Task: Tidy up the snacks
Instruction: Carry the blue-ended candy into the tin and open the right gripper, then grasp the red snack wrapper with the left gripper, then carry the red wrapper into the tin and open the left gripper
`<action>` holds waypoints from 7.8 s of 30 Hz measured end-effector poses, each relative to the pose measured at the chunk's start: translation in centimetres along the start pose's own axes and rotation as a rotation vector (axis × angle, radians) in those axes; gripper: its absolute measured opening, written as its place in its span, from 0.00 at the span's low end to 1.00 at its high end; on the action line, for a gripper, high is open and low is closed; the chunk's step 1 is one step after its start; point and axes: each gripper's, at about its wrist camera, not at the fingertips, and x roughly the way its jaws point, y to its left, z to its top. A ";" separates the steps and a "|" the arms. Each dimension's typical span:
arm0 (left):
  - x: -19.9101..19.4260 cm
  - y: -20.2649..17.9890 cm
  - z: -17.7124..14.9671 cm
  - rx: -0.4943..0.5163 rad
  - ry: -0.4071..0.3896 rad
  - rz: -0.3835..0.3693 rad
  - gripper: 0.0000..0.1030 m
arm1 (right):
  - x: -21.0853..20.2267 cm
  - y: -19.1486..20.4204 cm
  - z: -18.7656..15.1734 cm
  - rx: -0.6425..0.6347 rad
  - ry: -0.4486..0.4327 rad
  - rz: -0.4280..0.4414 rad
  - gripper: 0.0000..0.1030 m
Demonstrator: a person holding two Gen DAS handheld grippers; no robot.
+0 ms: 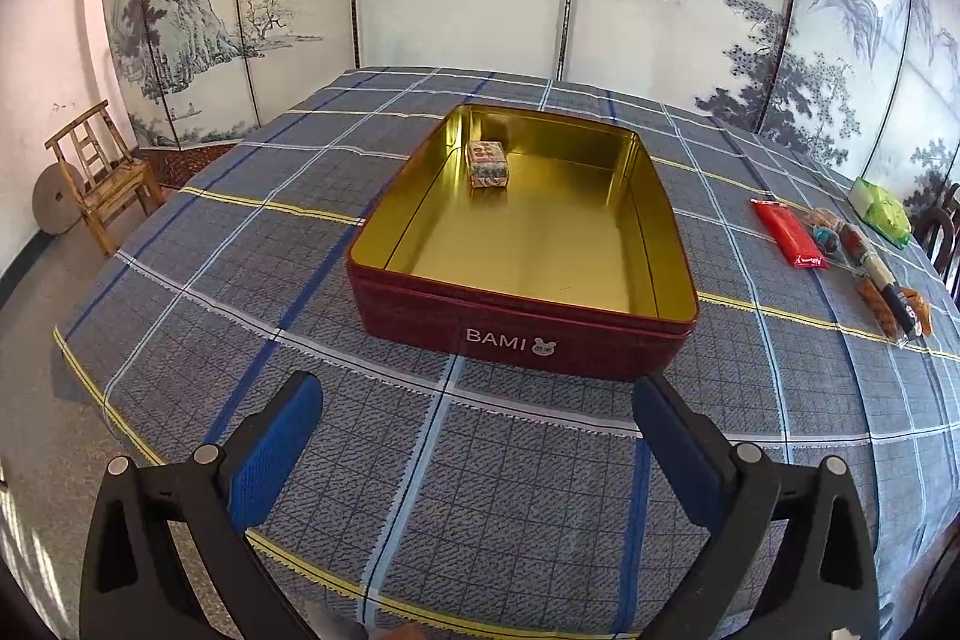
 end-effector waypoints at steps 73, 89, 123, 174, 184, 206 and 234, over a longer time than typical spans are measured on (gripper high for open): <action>-2.3 8.2 -7.2 -0.144 0.097 0.039 0.99 | 23.7 32.7 3.5 -0.351 0.221 0.133 0.28; -2.8 7.3 -6.9 -0.123 0.103 0.056 0.99 | 24.4 32.5 3.8 -0.335 0.276 0.169 0.38; 7.8 -26.6 6.9 0.275 0.079 -0.206 0.99 | 8.8 -25.9 -7.7 0.561 -0.046 -0.299 0.89; 9.4 -19.2 16.3 0.223 -0.059 0.105 0.38 | 9.6 -28.6 -10.3 0.740 -0.015 -0.156 0.90; 10.1 -14.3 15.2 0.230 -0.020 0.189 0.38 | 9.7 -28.6 -10.2 0.737 -0.013 -0.156 0.90; 11.2 -5.3 10.3 0.177 0.109 0.269 0.38 | 9.8 -28.6 -10.2 0.735 -0.011 -0.154 0.91; 13.4 -3.5 7.7 0.146 0.212 0.258 0.38 | 9.8 -28.6 -10.2 0.735 -0.010 -0.152 0.92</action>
